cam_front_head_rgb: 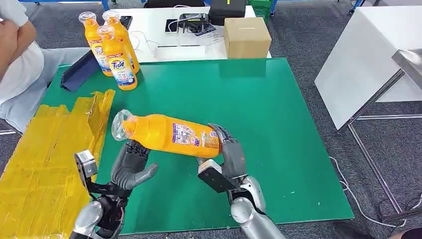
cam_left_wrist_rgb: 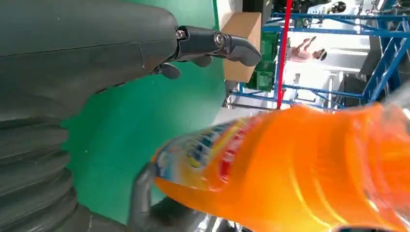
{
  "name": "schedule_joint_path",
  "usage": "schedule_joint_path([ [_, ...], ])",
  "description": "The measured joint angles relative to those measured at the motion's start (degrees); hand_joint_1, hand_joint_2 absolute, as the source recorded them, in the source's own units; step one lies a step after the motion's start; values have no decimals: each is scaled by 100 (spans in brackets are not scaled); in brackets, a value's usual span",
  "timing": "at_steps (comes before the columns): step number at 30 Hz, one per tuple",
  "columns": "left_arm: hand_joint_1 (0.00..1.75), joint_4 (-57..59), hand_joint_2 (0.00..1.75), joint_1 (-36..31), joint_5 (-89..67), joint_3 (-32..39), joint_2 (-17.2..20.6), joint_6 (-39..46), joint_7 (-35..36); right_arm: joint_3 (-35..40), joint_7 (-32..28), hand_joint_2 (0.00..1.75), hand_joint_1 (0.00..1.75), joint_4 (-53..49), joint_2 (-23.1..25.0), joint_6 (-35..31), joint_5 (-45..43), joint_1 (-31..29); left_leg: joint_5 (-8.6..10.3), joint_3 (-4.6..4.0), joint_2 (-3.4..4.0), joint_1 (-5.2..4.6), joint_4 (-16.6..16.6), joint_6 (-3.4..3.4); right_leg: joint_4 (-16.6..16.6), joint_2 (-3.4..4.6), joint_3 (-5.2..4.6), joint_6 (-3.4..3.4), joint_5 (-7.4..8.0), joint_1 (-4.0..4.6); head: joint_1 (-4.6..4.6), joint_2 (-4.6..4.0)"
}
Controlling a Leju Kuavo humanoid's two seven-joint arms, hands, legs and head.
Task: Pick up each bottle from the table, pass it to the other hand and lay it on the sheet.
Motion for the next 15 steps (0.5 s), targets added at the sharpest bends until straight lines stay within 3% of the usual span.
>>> schedule_joint_path([
  [15, 0, 2, 175, -35, -195, -111, 2, 230, -219, 509, 7, 175, 175, 774, 199, 385, -48, -254, 0, 0, 1, 1, 0, 0, 0, 0, -2, 0, 0, 2, 0, 0],
])
